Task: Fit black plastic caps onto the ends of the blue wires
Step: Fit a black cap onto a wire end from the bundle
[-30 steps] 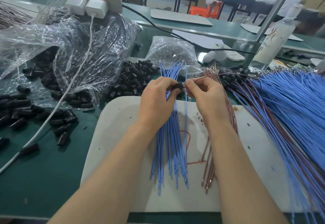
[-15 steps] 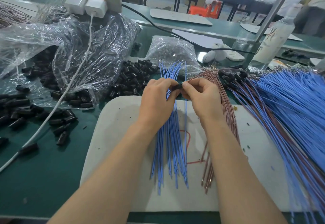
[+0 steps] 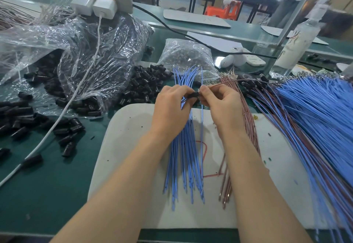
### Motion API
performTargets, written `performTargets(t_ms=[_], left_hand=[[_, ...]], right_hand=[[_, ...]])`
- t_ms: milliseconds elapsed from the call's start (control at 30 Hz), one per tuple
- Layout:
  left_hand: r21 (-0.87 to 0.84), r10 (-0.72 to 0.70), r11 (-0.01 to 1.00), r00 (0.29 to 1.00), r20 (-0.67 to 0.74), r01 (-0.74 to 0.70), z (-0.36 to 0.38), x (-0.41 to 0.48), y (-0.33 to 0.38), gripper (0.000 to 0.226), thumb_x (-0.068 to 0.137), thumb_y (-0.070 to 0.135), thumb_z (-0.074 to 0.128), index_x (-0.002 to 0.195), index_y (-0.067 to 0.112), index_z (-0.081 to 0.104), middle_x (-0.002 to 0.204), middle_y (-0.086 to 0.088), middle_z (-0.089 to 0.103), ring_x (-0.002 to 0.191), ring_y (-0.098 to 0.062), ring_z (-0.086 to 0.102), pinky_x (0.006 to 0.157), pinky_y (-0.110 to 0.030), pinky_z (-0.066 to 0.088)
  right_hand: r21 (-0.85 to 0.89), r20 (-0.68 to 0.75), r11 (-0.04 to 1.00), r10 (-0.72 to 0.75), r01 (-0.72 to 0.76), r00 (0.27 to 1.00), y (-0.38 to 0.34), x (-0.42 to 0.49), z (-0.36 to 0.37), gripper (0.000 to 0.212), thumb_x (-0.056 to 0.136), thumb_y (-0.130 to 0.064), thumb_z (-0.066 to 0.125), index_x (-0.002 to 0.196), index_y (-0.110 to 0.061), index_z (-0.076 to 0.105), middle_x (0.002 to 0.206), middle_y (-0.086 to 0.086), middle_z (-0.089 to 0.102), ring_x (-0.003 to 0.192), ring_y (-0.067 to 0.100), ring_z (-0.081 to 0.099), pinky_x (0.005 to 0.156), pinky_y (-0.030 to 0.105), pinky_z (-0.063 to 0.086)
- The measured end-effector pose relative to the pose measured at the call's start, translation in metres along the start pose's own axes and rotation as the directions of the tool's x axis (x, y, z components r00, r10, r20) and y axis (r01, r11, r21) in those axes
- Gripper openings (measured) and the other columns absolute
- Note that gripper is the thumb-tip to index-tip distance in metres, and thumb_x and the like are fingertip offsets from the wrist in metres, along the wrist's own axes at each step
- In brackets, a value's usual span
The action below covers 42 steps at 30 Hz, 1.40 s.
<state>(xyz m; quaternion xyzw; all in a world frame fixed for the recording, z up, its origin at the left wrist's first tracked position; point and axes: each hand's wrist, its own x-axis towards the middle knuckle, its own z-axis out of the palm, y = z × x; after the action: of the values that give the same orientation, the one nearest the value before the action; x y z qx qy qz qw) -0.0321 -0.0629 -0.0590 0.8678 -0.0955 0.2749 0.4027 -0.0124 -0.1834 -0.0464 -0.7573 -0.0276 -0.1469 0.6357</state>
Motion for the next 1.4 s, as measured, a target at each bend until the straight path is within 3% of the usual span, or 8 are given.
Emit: performTargets(t_ms=[267,533,700,867,1000,1200,1300,1400], left_hand=[[-0.1,-0.073,0.992,0.997,-0.02,0.071,-0.001,0.001,0.002,0.011,0.089,0.016,0.063,0.098,0.015,0.069,0.081,0.016,0.061,0.082,-0.012,0.049,0.072,-0.015,0.037],[-0.172,-0.055,0.983,0.998,0.034,0.06,-0.001,0.001,0.003,0.008,0.089,0.016,0.064,0.093,0.013,0.07,0.084,0.006,0.067,0.078,-0.012,0.053,0.072,-0.016,0.038],[-0.293,-0.152,0.945,0.988,0.005,0.146,-0.001,0.003,0.004,0.006,0.088,0.014,0.065,0.091,0.015,0.069,0.076,0.017,0.064,0.07,0.001,0.056,0.064,-0.006,0.037],[-0.689,-0.434,0.593,0.886,0.163,0.417,-0.007,0.008,0.001,0.007,0.089,0.014,0.065,0.085,0.019,0.067,0.073,0.009,0.069,0.069,-0.002,0.064,0.07,-0.019,0.05],[-0.832,-0.505,0.319,0.824,0.257,0.455,-0.013,0.011,0.002,0.01,0.09,0.011,0.061,0.081,0.011,0.066,0.07,0.002,0.068,0.052,-0.005,0.058,0.046,-0.015,0.043],[-0.824,-0.512,0.108,0.741,0.434,0.557,-0.016,0.015,-0.003,0.022,0.094,0.021,0.055,0.076,0.01,0.061,0.064,-0.003,0.057,0.052,-0.013,0.049,0.044,-0.022,0.037],[-0.793,-0.556,0.04,0.673,0.488,0.608,-0.019,0.017,-0.008,0.026,0.095,0.03,0.053,0.074,0.013,0.055,0.062,-0.003,0.05,0.048,-0.014,0.047,0.038,-0.019,0.037],[-0.824,-0.673,-0.058,0.587,0.449,0.563,-0.025,0.022,-0.013,0.023,0.095,0.025,0.054,0.076,0.012,0.058,0.074,0.002,0.056,0.06,-0.005,0.046,0.054,-0.015,0.04]], right_hand=[[0.194,0.039,0.977,0.077,-0.084,0.996,-0.001,-0.001,0.002,0.016,0.092,-0.02,0.061,0.079,-0.017,0.069,0.07,-0.001,0.072,0.072,0.012,0.069,0.066,0.019,0.053],[0.02,0.024,1.0,-0.02,0.02,1.0,-0.002,-0.002,0.004,0.018,0.093,-0.017,0.059,0.077,-0.02,0.068,0.068,-0.005,0.068,0.066,0.006,0.066,0.065,0.02,0.054],[0.127,0.045,0.991,0.03,-0.035,0.999,-0.008,-0.007,0.01,0.015,0.094,-0.015,0.058,0.083,-0.016,0.068,0.076,0.003,0.069,0.071,0.013,0.066,0.07,0.029,0.057],[0.129,0.192,0.978,0.14,-0.167,0.971,-0.011,-0.011,0.014,0.017,0.097,-0.021,0.053,0.095,-0.011,0.066,0.082,0.004,0.068,0.076,0.016,0.066,0.068,0.027,0.056],[0.076,0.295,0.977,0.167,-0.198,0.941,-0.014,-0.017,0.018,0.011,0.092,-0.012,0.061,0.1,-0.008,0.054,0.071,0.007,0.068,0.064,0.016,0.065,0.068,0.034,0.057],[-0.152,0.303,0.977,-0.1,0.152,0.948,-0.026,-0.027,0.022,0.021,0.091,-0.012,0.063,0.083,-0.021,0.045,0.058,0.0,0.067,0.053,0.014,0.063,0.065,0.042,0.057],[-0.225,0.511,0.944,-0.098,0.243,0.854,-0.039,-0.035,0.018,0.014,0.092,-0.011,0.059,0.087,-0.014,0.046,0.058,0.0,0.067,0.054,0.018,0.063,0.067,0.044,0.056],[-0.176,0.798,0.972,0.049,0.154,0.6,-0.056,-0.047,0.015,0.012,0.093,-0.007,0.058,0.086,-0.008,0.048,0.061,0.006,0.064,0.054,0.024,0.06,0.059,0.032,0.055]])
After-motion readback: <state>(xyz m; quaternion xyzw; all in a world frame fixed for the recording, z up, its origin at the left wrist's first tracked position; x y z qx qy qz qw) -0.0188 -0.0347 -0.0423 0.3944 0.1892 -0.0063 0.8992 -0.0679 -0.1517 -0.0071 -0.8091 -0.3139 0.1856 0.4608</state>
